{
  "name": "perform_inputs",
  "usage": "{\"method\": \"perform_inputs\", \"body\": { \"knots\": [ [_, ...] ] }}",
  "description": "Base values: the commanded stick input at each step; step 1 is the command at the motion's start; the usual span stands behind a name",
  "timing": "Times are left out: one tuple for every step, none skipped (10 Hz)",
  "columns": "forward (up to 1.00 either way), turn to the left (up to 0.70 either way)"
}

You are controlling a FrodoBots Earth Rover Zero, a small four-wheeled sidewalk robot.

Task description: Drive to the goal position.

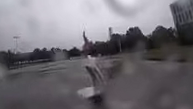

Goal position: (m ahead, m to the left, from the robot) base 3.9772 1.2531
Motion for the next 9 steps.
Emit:
{"method": "perform_inputs", "body": {
  "knots": [
    [0.00, -0.45],
    [0.00, -0.45],
    [0.00, -0.45],
    [0.00, -0.45],
    [0.00, -0.45],
    [0.00, -0.45],
    [0.00, -0.45],
    [0.00, -0.45],
    [0.00, -0.45]
  ]
}}
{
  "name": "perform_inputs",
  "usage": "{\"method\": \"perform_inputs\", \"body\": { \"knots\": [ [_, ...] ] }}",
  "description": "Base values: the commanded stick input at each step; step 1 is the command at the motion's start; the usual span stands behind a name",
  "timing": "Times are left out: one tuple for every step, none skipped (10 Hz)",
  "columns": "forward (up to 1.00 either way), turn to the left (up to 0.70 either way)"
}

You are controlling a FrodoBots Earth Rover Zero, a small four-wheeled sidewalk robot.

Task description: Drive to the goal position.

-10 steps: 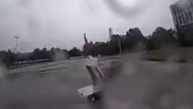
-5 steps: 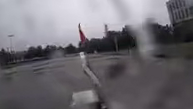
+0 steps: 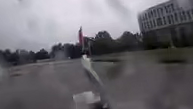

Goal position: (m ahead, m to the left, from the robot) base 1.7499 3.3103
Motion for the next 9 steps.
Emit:
{"method": "perform_inputs", "body": {
  "knots": [
    [0.00, -0.45],
    [0.00, -0.45],
    [0.00, -0.45],
    [0.44, -0.37],
    [1.00, -0.27],
    [1.00, -0.17],
    [1.00, 0.22],
    [1.00, 0.27],
    [1.00, 0.27]
  ]
}}
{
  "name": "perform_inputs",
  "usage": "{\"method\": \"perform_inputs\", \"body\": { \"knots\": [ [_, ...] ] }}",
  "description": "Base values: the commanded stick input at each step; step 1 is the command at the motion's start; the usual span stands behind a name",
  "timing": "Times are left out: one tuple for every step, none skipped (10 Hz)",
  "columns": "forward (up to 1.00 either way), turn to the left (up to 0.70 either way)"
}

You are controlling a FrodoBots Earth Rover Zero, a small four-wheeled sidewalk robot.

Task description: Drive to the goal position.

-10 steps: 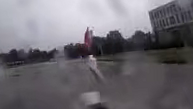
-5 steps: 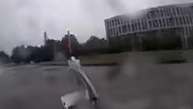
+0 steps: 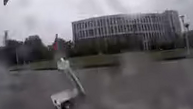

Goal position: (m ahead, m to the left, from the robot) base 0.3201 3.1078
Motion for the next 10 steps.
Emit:
{"method": "perform_inputs", "body": {
  "knots": [
    [1.00, 0.27],
    [1.00, 0.27],
    [1.00, 0.27],
    [1.00, 0.27],
    [1.00, 0.27],
    [1.00, 0.27],
    [1.00, 0.27],
    [1.00, 0.27],
    [1.00, 0.27],
    [1.00, 0.27]
  ]
}}
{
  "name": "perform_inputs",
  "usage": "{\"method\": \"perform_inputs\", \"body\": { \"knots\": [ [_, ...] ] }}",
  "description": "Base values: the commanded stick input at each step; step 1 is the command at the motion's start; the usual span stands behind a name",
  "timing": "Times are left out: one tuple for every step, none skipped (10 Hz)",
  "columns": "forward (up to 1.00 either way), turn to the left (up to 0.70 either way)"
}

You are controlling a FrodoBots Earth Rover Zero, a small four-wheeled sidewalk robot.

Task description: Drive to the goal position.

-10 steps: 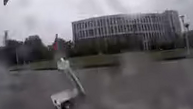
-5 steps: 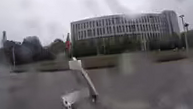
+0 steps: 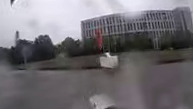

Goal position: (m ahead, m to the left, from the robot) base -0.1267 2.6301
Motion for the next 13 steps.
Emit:
{"method": "perform_inputs", "body": {
  "knots": [
    [1.00, 0.27],
    [1.00, 0.27],
    [1.00, 0.27],
    [1.00, 0.27],
    [1.00, 0.27],
    [1.00, 0.27],
    [1.00, 0.27],
    [1.00, 0.27],
    [1.00, 0.27],
    [1.00, 0.27],
    [1.00, 0.27],
    [1.00, 0.27],
    [1.00, 0.27]
  ]
}}
